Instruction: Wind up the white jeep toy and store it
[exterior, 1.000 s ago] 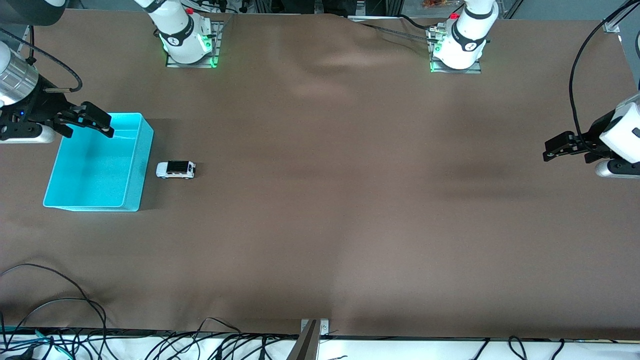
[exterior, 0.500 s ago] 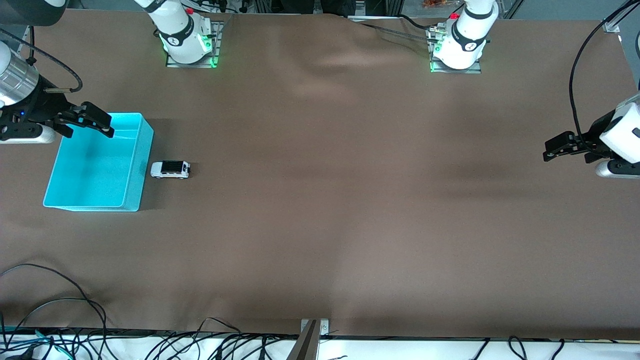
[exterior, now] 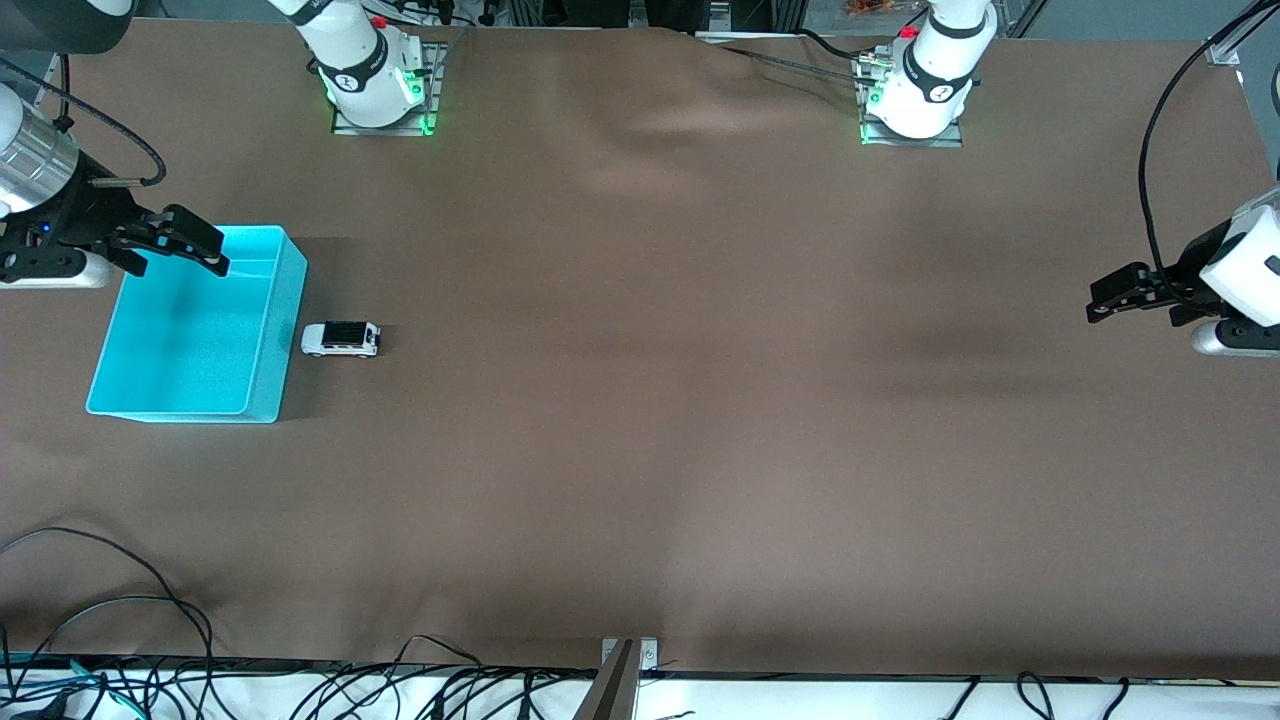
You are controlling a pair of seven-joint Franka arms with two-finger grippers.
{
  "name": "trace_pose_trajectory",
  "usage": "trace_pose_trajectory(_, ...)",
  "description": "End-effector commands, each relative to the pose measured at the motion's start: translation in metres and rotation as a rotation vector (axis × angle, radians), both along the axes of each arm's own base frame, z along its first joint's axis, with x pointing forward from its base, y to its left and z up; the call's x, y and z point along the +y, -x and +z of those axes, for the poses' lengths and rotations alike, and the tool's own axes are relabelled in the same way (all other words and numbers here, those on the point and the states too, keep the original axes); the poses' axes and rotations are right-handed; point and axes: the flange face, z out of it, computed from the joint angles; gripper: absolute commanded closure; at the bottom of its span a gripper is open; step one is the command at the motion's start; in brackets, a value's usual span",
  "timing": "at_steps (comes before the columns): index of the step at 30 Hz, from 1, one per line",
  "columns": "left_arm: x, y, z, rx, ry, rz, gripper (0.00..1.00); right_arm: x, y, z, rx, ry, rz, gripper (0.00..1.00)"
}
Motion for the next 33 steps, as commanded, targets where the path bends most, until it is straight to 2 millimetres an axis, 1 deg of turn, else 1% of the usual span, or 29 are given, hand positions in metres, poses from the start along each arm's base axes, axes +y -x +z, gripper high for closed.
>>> trace_pose_trajectory(1,0.0009,0.0064,0.0026,0.000,0.021,-0.005,0.00,0.0010,-0.0018,0.0032,0.007,-0.001,-0.004,0.00)
trace_pose_trajectory(21,0.0011,0.0057,0.0009,0.003,0.022,-0.005,0.00,0.0019,-0.0012,0.0039,0.007,0.000,-0.003,0.00)
trace_pose_trajectory(25,0.0012,0.0051,0.0068,-0.009,0.021,-0.003,0.00,0.0010,-0.0010,0.0030,0.009,0.000,-0.001,0.00)
trace_pose_trajectory(27,0.0047,0.0053,0.0068,-0.009,0.021,0.002,0.00,0.0010,-0.0013,0.0022,0.011,0.000,-0.001,0.00)
trace_pose_trajectory(33,0.0039,0.0052,0.0075,-0.010,0.021,0.002,0.00,0.0001,-0.0014,0.0022,0.011,0.000,-0.003,0.00)
